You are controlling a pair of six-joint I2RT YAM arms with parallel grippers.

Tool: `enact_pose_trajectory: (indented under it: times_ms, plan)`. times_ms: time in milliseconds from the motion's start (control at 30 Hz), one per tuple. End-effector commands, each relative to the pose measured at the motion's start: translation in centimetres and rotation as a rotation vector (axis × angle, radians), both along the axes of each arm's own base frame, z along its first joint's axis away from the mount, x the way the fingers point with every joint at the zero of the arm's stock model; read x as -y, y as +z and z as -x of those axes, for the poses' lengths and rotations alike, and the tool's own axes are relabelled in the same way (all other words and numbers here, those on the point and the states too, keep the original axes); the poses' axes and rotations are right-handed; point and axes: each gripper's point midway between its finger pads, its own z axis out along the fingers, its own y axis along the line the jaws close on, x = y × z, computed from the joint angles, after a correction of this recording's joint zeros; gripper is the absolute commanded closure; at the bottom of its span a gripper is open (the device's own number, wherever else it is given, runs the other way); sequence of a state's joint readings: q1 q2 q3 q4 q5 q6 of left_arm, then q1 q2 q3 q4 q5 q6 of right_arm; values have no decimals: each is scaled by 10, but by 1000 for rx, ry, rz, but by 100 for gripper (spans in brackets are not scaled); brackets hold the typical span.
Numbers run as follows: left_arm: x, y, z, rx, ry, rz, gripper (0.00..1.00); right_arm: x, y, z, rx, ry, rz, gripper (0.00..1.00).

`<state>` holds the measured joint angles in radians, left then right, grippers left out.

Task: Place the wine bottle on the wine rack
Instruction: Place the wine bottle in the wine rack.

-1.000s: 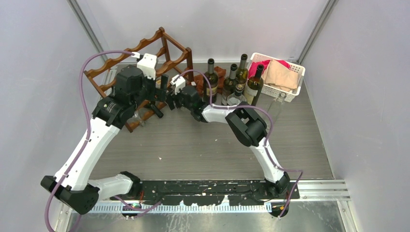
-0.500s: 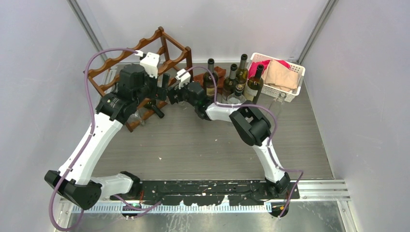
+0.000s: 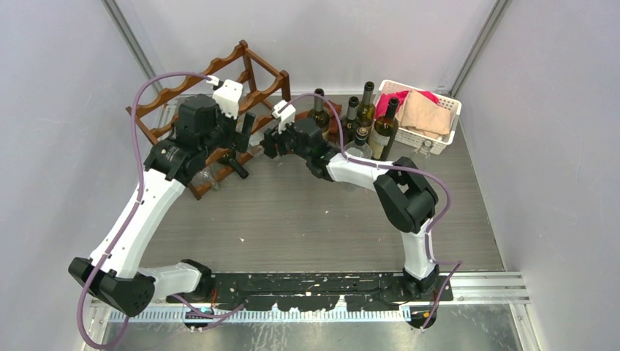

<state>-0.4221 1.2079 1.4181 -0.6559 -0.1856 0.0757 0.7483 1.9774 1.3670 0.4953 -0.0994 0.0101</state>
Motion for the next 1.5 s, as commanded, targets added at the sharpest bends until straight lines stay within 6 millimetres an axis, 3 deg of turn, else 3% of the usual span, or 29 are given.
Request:
enact_pose_trajectory:
  times_ms: [0, 267, 400, 533, 600, 833, 1300, 1367, 1467]
  plan:
    - [-5, 12, 0, 50, -19, -18, 8, -7, -19, 0, -81, 34, 60, 36]
    - [-5, 1, -5, 20, -36, -38, 10, -10, -43, -9, -101, 32, 129, 40]
    - [-7, -3, -8, 9, -36, -56, 10, -13, -49, -11, -110, 39, 137, 49]
    - [-10, -4, -12, 3, -44, -77, 10, -14, -53, -11, -117, 47, 141, 67]
    - [-14, -4, -16, -4, -41, -95, 10, -13, -55, -12, -124, 47, 145, 70]
    - [-25, -10, -39, -25, -44, -108, 9, -13, -62, -13, -155, 44, 144, 61]
    - [-31, -25, -65, -58, -52, -71, 12, -12, -70, -16, -187, 39, 136, 60]
    - [-32, -29, -66, -67, -59, -74, 12, -12, -69, -17, -193, 33, 135, 51]
    - [-33, -32, -68, -75, -64, -68, 12, -11, -71, -16, -198, 32, 142, 47]
